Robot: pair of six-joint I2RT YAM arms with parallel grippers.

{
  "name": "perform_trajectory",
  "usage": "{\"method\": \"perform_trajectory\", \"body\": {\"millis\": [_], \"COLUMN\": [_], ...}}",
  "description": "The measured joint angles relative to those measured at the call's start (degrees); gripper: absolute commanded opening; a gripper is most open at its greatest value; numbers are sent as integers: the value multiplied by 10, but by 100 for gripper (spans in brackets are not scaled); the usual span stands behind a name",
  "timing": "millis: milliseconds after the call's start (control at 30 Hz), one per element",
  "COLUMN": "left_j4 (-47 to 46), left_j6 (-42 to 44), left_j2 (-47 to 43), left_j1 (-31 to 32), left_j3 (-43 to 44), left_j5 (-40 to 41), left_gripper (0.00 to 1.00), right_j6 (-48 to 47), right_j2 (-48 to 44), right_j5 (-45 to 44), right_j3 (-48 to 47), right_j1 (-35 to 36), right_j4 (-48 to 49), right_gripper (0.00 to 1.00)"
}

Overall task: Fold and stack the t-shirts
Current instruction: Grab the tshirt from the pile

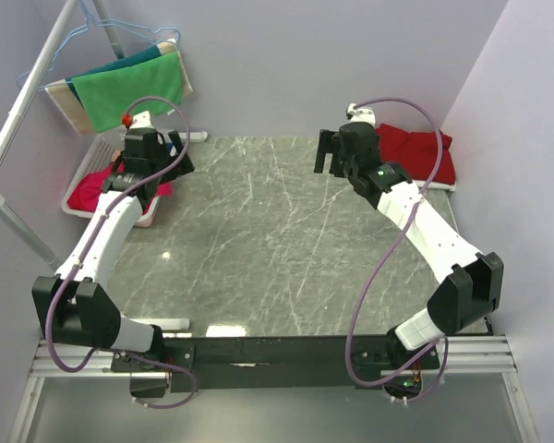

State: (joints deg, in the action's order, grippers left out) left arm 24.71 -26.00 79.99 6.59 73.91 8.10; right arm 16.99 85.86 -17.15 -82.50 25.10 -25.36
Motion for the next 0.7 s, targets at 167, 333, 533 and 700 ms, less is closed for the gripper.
{"method": "perform_trajectory", "body": {"millis": [167,333,533,700], "left_j4": [-4,9,36,41], "left_j6": [4,4,2,-3], "left_j2": [-5,3,61,85], "left_j1": [10,10,5,-10], "left_j3": [0,8,63,80], "left_j5": [26,66,118,135], "left_gripper": [99,99,97,99], "right_j6": [1,6,16,23], "right_j2": [21,27,27,28], "right_j5": [0,0,-1,-5], "right_j3": [-9,-10,-11,-11], "right_j1": [0,0,0,0], "right_j4": [-2,-3,-3,-10], "right_gripper": [100,100,100,100]}}
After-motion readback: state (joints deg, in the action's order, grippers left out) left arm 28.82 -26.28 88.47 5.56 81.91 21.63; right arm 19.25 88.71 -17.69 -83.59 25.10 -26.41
